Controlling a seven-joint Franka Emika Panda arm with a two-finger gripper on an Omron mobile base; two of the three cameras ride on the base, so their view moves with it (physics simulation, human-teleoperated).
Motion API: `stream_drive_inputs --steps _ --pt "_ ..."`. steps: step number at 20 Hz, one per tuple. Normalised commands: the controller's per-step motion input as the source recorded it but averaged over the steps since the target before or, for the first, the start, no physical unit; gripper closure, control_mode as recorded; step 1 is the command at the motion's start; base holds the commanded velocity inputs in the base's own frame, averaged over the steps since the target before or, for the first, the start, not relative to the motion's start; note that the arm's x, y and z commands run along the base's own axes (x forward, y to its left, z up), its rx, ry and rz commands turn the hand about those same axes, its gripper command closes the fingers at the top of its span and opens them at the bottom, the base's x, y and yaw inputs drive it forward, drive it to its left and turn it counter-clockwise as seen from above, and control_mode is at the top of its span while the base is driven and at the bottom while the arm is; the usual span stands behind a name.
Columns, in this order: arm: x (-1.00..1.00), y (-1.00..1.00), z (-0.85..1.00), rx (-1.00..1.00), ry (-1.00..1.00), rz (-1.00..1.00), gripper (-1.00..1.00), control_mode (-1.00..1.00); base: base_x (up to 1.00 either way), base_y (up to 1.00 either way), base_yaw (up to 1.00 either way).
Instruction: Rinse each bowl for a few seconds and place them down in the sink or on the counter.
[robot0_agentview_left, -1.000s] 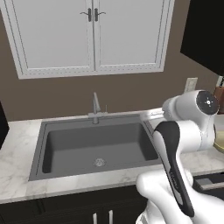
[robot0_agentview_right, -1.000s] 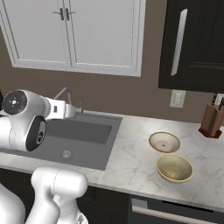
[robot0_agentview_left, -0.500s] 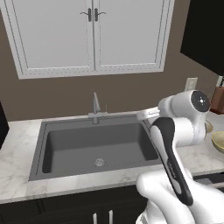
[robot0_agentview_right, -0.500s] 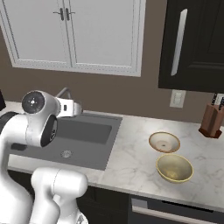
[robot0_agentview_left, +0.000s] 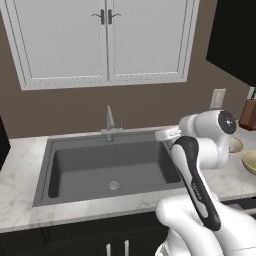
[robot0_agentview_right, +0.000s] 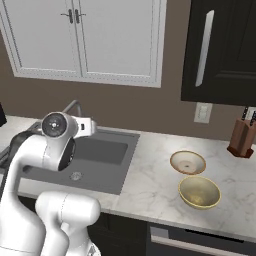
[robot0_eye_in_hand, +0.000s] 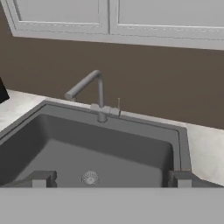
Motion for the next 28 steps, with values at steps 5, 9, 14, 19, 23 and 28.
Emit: stream_drive_inputs --steps 5,9,14,19,23,28 --pt "0.22 0.0 -0.28 0.04 -0.08 0.08 -1.0 -1.0 0.0 0.0 0.0" --pt "0.27 0.06 -0.25 0.03 -0.06 0.06 -1.0 -1.0 0.0 0.0 0.0" --pt "0.3 0.12 -0.2 0.02 -0.05 0.04 -1.0 -1.0 0.0 0.0 0.0" --pt "0.24 0.12 -0.24 0.04 -0.06 0.04 -1.0 -1.0 0.0 0.0 0.0" --pt "0.23 0.12 -0.19 0.04 -0.07 0.04 -1.0 -1.0 0.0 0.0 0.0" --pt "0.23 0.11 -0.14 0.04 -0.08 0.04 -1.0 -1.0 0.0 0.0 0.0"
